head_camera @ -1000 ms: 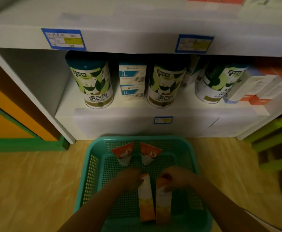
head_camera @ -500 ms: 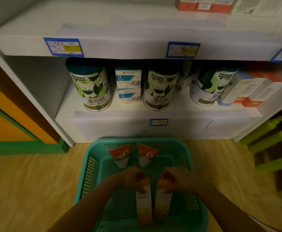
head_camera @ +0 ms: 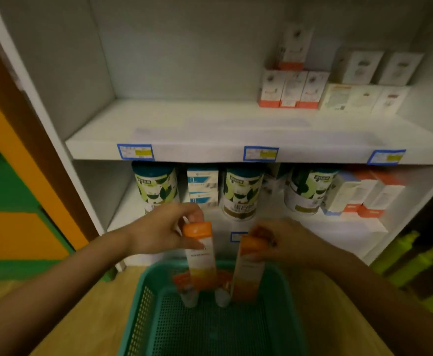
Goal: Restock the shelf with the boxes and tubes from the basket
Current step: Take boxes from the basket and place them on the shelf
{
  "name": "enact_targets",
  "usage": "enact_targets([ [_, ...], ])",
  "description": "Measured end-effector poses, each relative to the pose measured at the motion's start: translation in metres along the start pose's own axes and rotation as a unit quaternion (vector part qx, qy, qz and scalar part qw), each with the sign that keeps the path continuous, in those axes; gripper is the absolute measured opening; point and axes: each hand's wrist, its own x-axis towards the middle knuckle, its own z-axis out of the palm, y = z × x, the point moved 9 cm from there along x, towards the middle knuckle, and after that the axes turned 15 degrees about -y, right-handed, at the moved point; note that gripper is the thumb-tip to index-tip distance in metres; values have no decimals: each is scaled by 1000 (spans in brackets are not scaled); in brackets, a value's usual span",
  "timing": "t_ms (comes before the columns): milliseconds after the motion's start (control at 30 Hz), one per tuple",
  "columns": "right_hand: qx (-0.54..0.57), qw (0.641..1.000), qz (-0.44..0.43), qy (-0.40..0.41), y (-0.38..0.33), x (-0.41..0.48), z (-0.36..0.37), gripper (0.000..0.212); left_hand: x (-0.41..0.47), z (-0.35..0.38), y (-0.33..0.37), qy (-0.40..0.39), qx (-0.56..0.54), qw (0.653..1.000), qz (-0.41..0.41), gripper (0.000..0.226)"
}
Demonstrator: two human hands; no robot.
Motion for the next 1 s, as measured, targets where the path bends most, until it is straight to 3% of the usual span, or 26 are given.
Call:
enact_targets([
  [167, -39, 997, -43, 59, -52, -34, -101, 37, -24, -98, 51, 72, 15, 997, 18, 26],
  [367, -70, 989, -59, 119, -120, -83, -215, 30, -66, -207, 115, 114, 23, 993, 15, 52],
  [500, -71, 979, -62, 181, -158, -121, -286, 34, -90, -274, 158, 176, 42, 983, 30, 46],
  [833, -41, 960, -71, 267, -208, -198, -414, 32, -144, -386, 237, 243, 88, 966, 20, 39],
  [1000, -78, 947, -34, 310, -206, -199, -449, 37, -157, -411, 240, 249, 95, 964, -20, 70],
])
